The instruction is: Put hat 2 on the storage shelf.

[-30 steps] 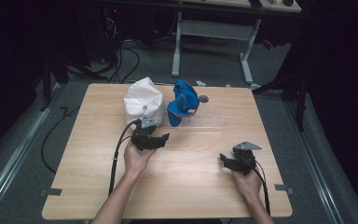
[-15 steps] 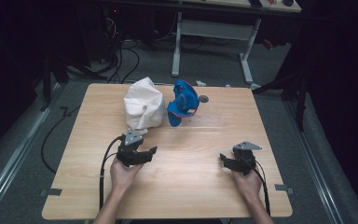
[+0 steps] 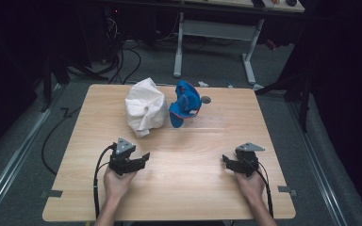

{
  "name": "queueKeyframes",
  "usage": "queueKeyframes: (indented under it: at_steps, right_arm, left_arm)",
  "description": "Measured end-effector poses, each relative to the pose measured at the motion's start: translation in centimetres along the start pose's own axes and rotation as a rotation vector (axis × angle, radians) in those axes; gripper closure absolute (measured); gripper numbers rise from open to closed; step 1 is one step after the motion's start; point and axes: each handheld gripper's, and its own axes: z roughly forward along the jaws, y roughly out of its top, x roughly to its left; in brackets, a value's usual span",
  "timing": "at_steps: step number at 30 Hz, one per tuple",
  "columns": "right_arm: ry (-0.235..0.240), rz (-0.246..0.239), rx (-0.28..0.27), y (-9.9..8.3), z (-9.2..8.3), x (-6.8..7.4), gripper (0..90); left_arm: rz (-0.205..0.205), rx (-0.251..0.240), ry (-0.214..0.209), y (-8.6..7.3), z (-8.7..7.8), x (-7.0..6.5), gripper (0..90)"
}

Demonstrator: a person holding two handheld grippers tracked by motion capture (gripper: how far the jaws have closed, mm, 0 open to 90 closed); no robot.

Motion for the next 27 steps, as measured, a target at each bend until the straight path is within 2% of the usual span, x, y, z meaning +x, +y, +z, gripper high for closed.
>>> queueKeyframes:
  at_steps: [11,20,27]
  right_arm:
    - [0.0,0.0,0.0,0.0,0.0,0.0,35.6]
    - [0.0,0.0,0.0,0.0,0.0,0.0,35.6]
    - [-0.001,0.0,0.0,0.0,0.0,0.0,35.6]
  left_arm:
    - [0.026,0.013,0.087,-1.2,0.2,2.0,33.2]
    - [0.089,0.023,0.151,-2.5,0.6,3.0,31.8]
    - [0.091,0.028,0.154,-2.6,0.5,3.1,30.2]
